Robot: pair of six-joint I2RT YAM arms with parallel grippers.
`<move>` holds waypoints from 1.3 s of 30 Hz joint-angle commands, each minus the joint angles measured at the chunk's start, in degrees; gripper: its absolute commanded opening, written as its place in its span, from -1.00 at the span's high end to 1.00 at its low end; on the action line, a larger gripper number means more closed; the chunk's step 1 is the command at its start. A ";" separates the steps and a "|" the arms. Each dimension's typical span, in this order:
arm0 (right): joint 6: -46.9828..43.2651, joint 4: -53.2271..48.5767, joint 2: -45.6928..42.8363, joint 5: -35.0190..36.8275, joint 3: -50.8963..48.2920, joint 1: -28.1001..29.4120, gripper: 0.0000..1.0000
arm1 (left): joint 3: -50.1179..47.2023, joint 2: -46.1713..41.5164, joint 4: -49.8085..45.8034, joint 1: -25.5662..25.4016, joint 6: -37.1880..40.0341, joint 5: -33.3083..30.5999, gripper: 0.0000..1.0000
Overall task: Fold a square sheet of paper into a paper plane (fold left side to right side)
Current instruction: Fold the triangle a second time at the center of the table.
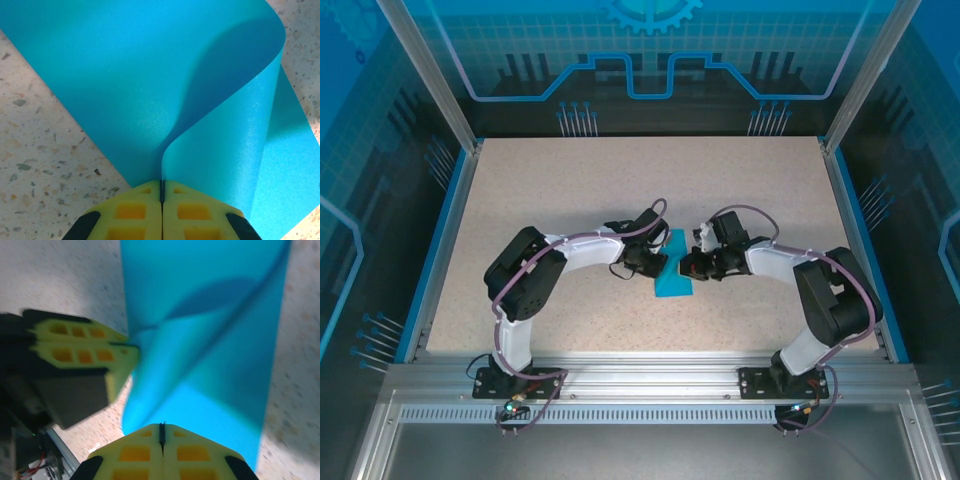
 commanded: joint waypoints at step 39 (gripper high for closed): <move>-4.47 -7.27 11.22 7.60 7.97 2.19 1.00 | 1.13 1.77 -2.16 0.20 1.09 0.89 0.82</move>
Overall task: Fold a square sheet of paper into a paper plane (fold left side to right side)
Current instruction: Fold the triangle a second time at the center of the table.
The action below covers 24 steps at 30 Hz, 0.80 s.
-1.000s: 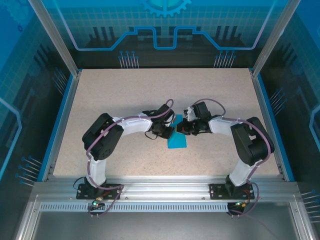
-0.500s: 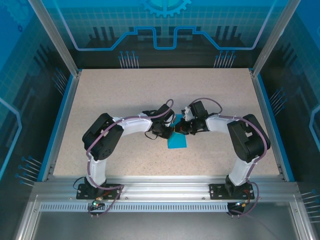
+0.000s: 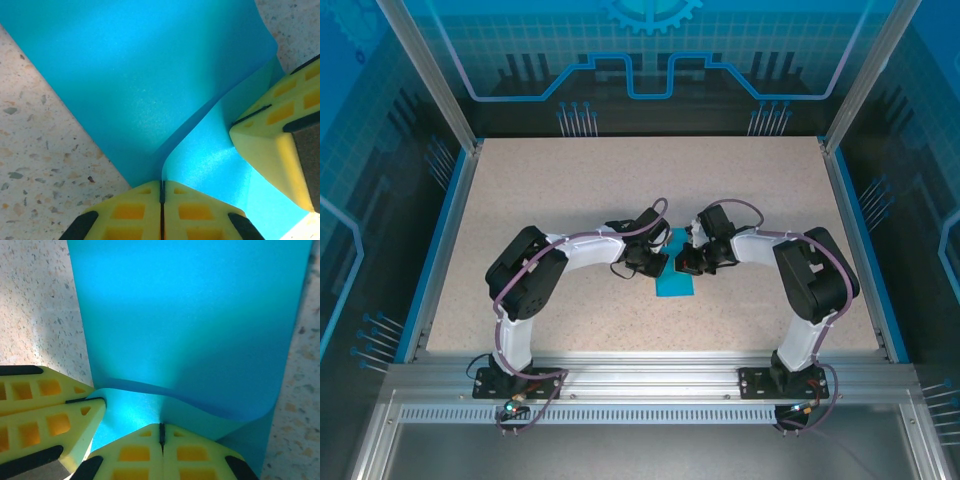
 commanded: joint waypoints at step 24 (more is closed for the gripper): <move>-0.23 -2.66 1.28 2.82 -0.64 0.66 1.00 | -5.20 -8.07 -0.55 1.54 -3.43 27.60 0.44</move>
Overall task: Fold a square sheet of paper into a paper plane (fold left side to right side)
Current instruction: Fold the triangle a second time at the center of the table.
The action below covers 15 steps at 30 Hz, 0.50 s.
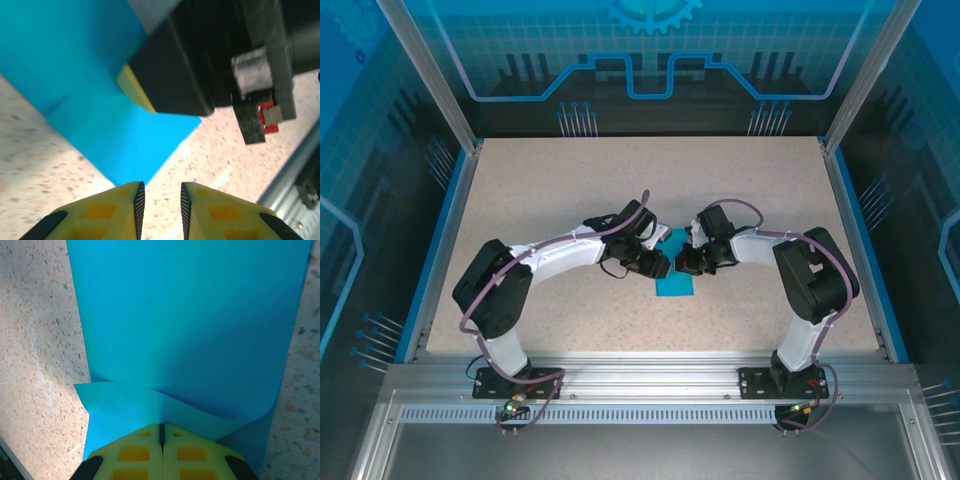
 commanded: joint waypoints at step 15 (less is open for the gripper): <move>-0.43 -3.43 1.52 2.42 -0.63 0.44 1.00 | 0.71 10.23 2.44 0.11 -2.15 8.44 0.45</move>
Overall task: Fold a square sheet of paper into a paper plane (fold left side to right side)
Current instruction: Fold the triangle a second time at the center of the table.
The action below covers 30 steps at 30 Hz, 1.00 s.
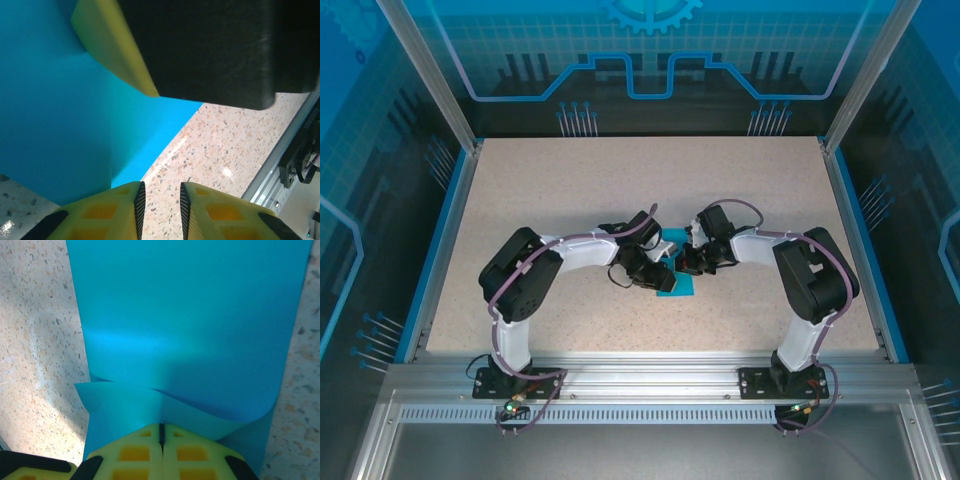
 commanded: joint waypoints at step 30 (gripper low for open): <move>-1.24 -6.04 2.46 3.43 0.68 0.05 1.00 | -8.60 -1.54 3.19 -0.17 -1.56 3.36 0.52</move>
